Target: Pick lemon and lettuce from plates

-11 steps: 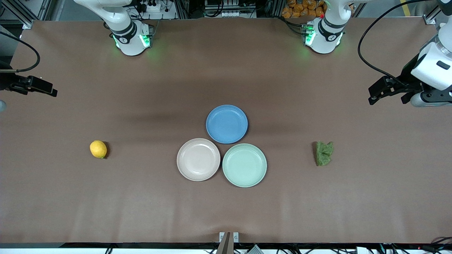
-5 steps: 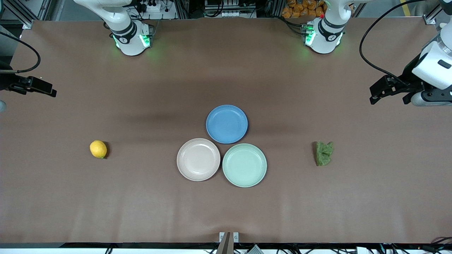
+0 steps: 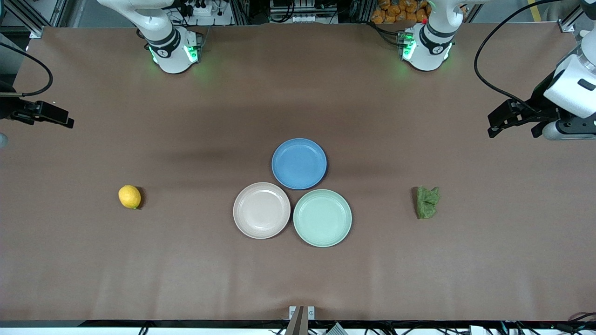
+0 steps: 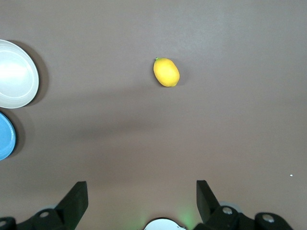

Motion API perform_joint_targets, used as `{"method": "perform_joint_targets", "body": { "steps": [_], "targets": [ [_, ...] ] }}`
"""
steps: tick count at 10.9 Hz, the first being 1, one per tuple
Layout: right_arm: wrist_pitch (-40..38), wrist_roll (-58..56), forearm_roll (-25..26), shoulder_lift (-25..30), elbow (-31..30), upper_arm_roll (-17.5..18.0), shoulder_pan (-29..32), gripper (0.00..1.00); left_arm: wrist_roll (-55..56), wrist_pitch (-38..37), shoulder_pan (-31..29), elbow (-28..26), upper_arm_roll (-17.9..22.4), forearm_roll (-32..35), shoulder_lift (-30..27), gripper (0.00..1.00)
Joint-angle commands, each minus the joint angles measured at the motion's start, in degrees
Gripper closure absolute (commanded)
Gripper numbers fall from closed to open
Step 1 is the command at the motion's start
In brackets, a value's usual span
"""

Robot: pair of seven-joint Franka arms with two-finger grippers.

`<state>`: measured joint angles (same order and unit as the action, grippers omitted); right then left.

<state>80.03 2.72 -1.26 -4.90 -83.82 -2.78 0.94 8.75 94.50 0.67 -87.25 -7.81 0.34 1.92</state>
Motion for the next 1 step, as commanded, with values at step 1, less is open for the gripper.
{"method": "perform_joint_targets", "body": {
  "steps": [1],
  "targets": [
    [-0.5,0.7,0.8,-0.2,0.8,0.2,0.1,0.00,-1.6,-0.1,-0.5,1.2,0.1,-1.3,-0.8,0.00]
  ]
}}
